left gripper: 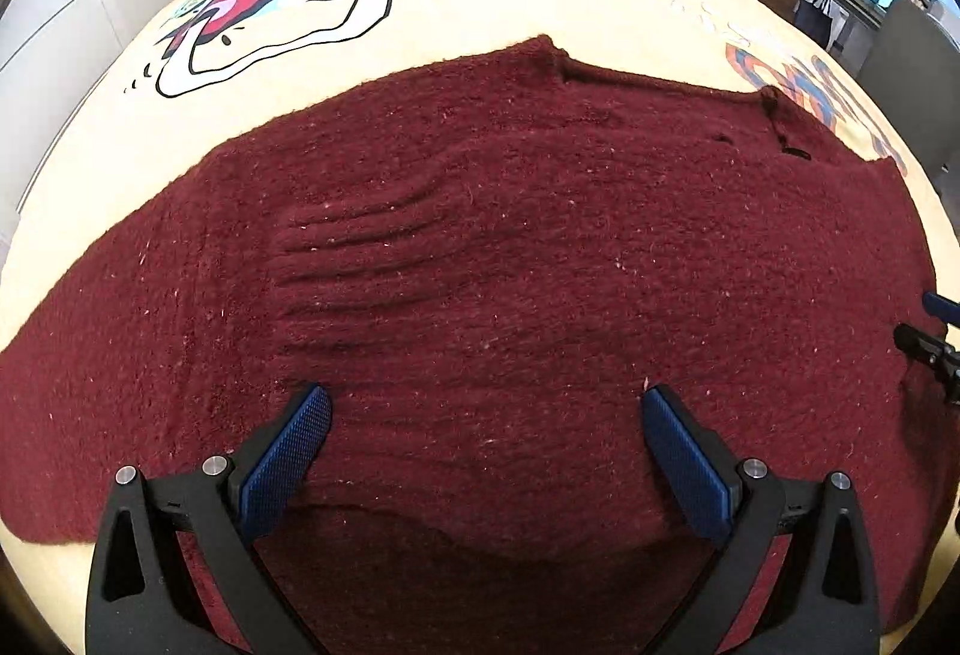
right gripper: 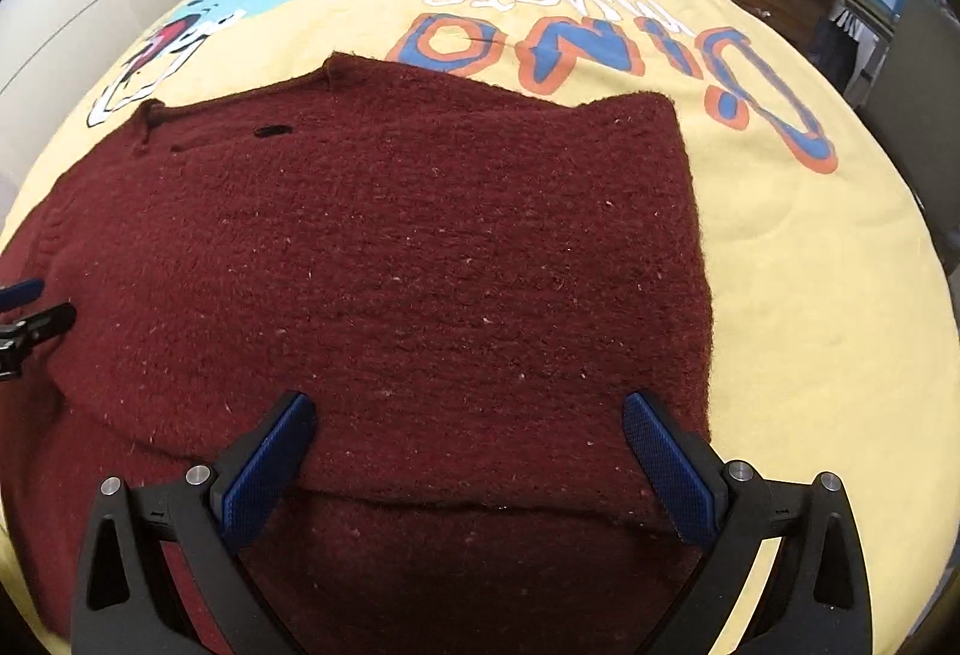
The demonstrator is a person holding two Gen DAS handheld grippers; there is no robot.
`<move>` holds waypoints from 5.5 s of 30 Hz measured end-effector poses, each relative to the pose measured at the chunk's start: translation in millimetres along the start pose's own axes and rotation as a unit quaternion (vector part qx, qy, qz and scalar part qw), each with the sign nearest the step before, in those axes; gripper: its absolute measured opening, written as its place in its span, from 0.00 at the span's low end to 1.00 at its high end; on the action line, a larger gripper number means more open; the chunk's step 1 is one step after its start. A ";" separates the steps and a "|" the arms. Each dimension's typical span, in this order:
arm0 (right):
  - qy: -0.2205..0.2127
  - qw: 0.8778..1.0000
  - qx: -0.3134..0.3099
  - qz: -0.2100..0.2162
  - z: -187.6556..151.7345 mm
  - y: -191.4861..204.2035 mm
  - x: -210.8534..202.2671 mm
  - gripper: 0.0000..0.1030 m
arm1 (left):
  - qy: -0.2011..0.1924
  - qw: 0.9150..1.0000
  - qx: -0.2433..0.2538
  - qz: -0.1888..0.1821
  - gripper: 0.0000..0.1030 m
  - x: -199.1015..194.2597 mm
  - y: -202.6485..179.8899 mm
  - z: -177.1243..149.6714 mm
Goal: Fold small clothes
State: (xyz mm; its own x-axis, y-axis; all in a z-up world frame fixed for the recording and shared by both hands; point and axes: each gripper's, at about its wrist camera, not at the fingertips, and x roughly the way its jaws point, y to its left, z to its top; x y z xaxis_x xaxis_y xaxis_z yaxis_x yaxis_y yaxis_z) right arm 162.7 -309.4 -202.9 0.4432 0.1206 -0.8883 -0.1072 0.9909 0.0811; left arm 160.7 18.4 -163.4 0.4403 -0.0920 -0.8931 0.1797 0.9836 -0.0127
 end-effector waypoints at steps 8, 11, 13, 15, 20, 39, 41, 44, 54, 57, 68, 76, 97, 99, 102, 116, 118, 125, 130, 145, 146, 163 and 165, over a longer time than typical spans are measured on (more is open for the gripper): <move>-0.014 1.000 0.007 -0.019 -4.7 12.9 -1.6 0.99 | 0.005 0.999 -0.006 0.037 0.99 -0.5 -17.0 -2.1; -0.005 1.000 -0.005 0.000 -2.1 17.2 -16.7 0.99 | 0.017 0.999 -0.038 0.013 0.99 -15.3 -3.8 1.7; -0.011 1.000 -0.015 0.002 -3.8 22.5 -32.4 0.99 | 0.008 0.998 -0.070 -0.001 0.99 -32.6 13.7 -0.1; -0.023 1.000 -0.021 0.006 -9.4 26.9 -50.9 0.99 | -0.002 0.995 -0.103 -0.008 0.99 -50.6 38.3 -5.5; -0.035 0.999 -0.017 0.011 -20.7 33.2 -84.4 1.00 | -0.017 0.983 -0.180 0.019 0.99 -89.8 115.9 -31.0; -0.015 0.999 0.048 -0.015 -51.7 8.2 -103.2 0.99 | 0.017 0.834 -0.544 0.095 0.98 -110.5 365.9 -142.0; -0.012 0.999 0.050 -0.018 -53.1 5.8 -101.9 1.00 | 0.025 0.830 -0.549 0.097 0.98 -104.1 372.0 -142.1; -0.009 0.998 0.052 -0.021 -54.5 4.8 -99.9 0.99 | 0.025 0.834 -0.541 0.105 0.92 -98.7 379.3 -140.2; -0.002 0.998 0.054 -0.018 -56.2 4.8 -94.3 0.99 | 0.013 0.882 -0.460 0.103 0.10 -114.2 373.8 -114.8; -0.004 0.998 0.057 -0.016 -54.9 4.1 -95.2 0.99 | 0.000 0.898 -0.428 0.103 0.10 -127.1 356.4 -101.1; -0.027 0.998 0.050 -0.009 -37.5 6.4 -103.6 0.99 | -0.045 0.950 -0.305 0.043 0.09 -151.2 229.9 -33.2; -0.043 0.997 0.057 -0.003 -13.4 -0.8 -112.3 0.99 | -0.055 0.974 -0.217 -0.034 0.09 -147.9 116.7 32.1; -0.028 0.996 0.081 -0.001 -20.8 -22.3 -103.7 0.99 | 0.041 0.993 -0.058 -0.099 0.09 -29.1 -91.6 50.2; -0.023 0.996 0.085 0.002 -25.1 -23.1 -99.9 0.99 | 0.052 0.993 -0.055 -0.092 0.09 -17.8 -89.5 42.4; -0.016 0.996 0.091 0.003 -31.0 -25.0 -94.9 0.99 | 0.056 0.995 -0.046 -0.073 0.10 -5.7 -92.2 33.8; -0.005 0.995 0.094 0.007 -38.8 -27.0 -89.5 0.99 | 0.100 0.986 -0.079 -0.105 0.65 -8.2 -80.3 42.2; -0.008 0.995 0.096 0.006 -38.8 -28.3 -92.5 0.99 | 0.090 0.988 -0.069 -0.103 0.88 -18.4 -74.5 42.9; -0.010 0.995 0.102 0.001 -41.4 -29.2 -97.4 0.99 | 0.079 0.992 -0.038 -0.096 0.99 -49.9 -44.2 33.4; -0.007 0.995 0.097 0.001 -44.5 -23.5 -97.7 1.00 | 0.064 0.995 -0.026 -0.077 0.99 -72.6 -7.8 13.0; 0.027 0.997 0.066 0.003 -50.3 11.0 -81.2 0.99 | 0.067 0.995 -0.059 0.036 0.85 -22.6 78.7 -40.3; 0.028 0.998 0.062 0.002 -49.3 13.6 -80.3 1.00 | 0.067 0.995 -0.061 0.030 0.82 -19.6 79.6 -40.0; -0.011 0.994 -0.100 0.047 29.4 141.5 -86.7 0.99 | 0.052 0.996 -0.061 -0.042 0.12 -12.5 69.5 -28.0; -0.017 0.988 -0.146 0.052 39.0 167.9 -85.2 0.99 | 0.055 0.995 -0.062 -0.047 0.12 -11.2 74.3 -27.1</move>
State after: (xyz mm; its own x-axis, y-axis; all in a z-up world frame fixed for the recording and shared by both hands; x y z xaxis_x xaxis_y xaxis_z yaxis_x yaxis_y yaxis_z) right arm 141.7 -151.0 -96.0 0.4451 0.2284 -0.8658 -0.4038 0.9142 0.0335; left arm 145.2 96.6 -166.5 0.3268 -0.1736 -0.9290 0.1020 0.9837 -0.1480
